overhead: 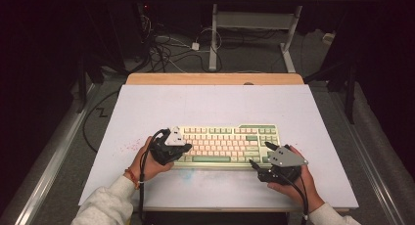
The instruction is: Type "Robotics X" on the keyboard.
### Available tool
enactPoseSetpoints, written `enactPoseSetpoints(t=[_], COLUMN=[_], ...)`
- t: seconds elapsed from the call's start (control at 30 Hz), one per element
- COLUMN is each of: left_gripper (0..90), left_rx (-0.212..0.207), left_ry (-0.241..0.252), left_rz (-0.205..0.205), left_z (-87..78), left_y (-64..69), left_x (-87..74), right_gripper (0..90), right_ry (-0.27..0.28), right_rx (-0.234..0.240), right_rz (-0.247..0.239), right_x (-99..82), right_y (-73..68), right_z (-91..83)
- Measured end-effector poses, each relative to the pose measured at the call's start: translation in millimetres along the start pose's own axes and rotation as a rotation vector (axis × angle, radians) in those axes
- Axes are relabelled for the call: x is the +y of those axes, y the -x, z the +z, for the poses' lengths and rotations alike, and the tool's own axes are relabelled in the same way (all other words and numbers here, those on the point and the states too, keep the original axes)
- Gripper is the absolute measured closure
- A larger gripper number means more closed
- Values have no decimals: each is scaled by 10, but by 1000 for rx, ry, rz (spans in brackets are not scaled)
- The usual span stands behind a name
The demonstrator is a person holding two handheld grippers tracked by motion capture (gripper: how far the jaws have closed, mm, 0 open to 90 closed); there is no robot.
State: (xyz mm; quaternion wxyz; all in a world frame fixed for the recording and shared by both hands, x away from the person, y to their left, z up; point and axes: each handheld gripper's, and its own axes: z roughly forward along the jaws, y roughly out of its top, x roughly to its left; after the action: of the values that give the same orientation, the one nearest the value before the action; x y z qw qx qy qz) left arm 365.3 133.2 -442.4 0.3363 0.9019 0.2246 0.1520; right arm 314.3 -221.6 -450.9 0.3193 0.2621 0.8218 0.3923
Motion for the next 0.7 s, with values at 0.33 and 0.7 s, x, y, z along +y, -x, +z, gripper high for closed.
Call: enactPoseSetpoints(t=[0.33,0.7], left_gripper=[875,875], left_rx=[-6,-9], left_ry=[-14,-20], left_rz=[16,34], left_z=[66,118], left_y=[-15,-14], left_x=[83,172], right_gripper=[239,238], right_ry=[2,4], right_rx=[2,-1], right_rz=[-1,1], right_x=[2,-2], right_y=[-3,5], right_z=[-10,-23])
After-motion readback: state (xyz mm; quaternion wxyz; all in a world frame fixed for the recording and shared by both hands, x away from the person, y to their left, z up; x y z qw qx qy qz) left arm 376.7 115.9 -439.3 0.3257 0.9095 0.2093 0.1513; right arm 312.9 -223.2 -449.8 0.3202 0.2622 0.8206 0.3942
